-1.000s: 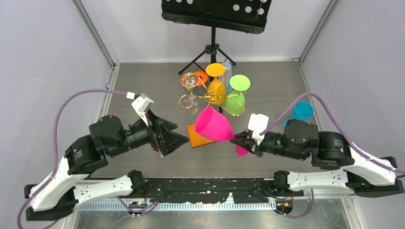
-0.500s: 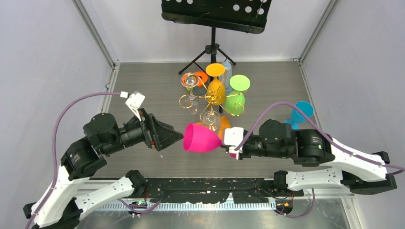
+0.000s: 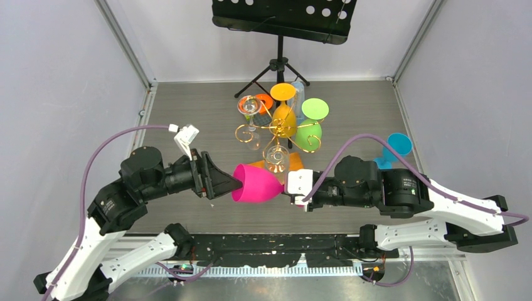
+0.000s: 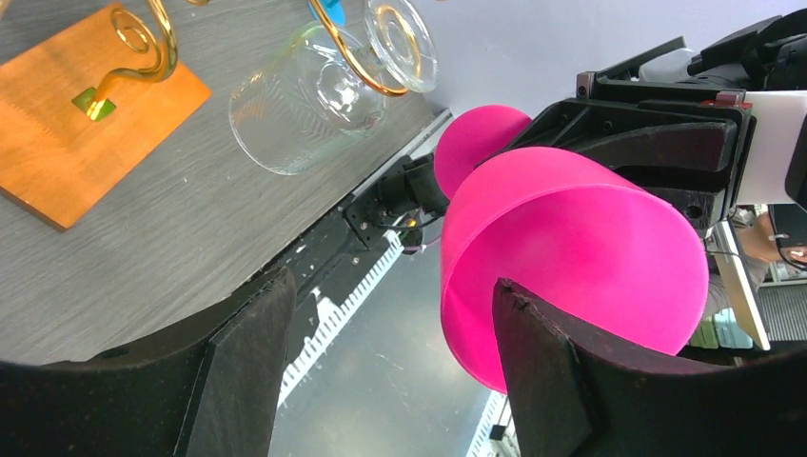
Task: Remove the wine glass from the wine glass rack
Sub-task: Place the wine glass at the center of the board.
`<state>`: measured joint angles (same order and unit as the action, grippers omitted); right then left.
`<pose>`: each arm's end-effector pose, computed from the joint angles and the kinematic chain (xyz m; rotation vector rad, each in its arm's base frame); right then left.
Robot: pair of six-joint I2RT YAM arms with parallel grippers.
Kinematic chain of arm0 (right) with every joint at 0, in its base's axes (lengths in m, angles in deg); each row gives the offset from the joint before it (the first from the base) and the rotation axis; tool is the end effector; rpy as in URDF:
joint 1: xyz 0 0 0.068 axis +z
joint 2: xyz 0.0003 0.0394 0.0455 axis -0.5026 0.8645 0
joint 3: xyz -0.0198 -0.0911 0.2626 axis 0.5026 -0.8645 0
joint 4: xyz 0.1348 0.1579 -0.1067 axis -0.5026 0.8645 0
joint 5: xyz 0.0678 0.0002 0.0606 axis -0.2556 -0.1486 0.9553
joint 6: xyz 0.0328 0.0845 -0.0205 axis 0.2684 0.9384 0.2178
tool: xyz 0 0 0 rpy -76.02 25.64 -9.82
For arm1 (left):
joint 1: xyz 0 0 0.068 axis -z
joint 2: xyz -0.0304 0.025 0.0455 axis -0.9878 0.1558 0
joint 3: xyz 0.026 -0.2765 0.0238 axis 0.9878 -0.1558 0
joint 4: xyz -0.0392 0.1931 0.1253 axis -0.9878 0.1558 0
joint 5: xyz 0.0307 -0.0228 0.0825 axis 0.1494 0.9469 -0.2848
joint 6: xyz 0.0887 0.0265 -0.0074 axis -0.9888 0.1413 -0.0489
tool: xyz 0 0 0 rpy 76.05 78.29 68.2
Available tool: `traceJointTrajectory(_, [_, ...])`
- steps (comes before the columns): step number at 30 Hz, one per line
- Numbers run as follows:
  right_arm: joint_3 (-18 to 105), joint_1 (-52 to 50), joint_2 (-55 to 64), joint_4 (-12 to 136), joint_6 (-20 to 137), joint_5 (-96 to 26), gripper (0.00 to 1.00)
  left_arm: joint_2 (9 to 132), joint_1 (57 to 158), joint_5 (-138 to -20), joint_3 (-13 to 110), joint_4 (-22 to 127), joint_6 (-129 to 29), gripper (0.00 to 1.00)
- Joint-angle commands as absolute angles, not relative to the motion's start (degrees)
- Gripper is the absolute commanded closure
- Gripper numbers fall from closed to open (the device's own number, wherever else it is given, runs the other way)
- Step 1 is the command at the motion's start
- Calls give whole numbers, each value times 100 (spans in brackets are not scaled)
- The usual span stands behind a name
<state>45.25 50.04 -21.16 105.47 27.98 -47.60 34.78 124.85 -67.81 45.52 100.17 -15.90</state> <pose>0.0394 0.1848 0.4139 -1.5344 1.2721 0.5585 0.0659 -0.1013 0.4020 0.2217 2.0688 -1.3476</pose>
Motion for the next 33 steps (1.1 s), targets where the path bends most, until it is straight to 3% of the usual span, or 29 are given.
traceJointTrajectory(1, [4798, 5103, -2097, 10091, 2698, -4875, 94, 3496, 12405, -6385, 4531, 9933, -1543, 28])
traceJointTrajectory(12, [4703, 5162, -1870, 9826, 2654, -5247, 94, 3513, 12331, -5983, 4423, 9813, -1559, 63])
traceJointTrajectory(18, [4593, 5173, -1809, 9639, 2687, -5347, 94, 3526, 12331, -5858, 4439, 9854, -1615, 99])
traceJointTrajectory(24, [4564, 5175, -1825, 9649, 2819, -5398, 85, 3530, 12322, -5788, 4508, 9937, -1682, 100])
traceJointTrajectory(28, [4575, 5173, -1951, 9746, 2924, -5418, 64, 3520, 12322, -5778, 4659, 10116, -1780, 100])
traceJointTrajectory(33, [4601, 5170, -2319, 9849, 3094, -5417, 52, 3500, 12322, -5772, 4778, 10404, -1909, 100])
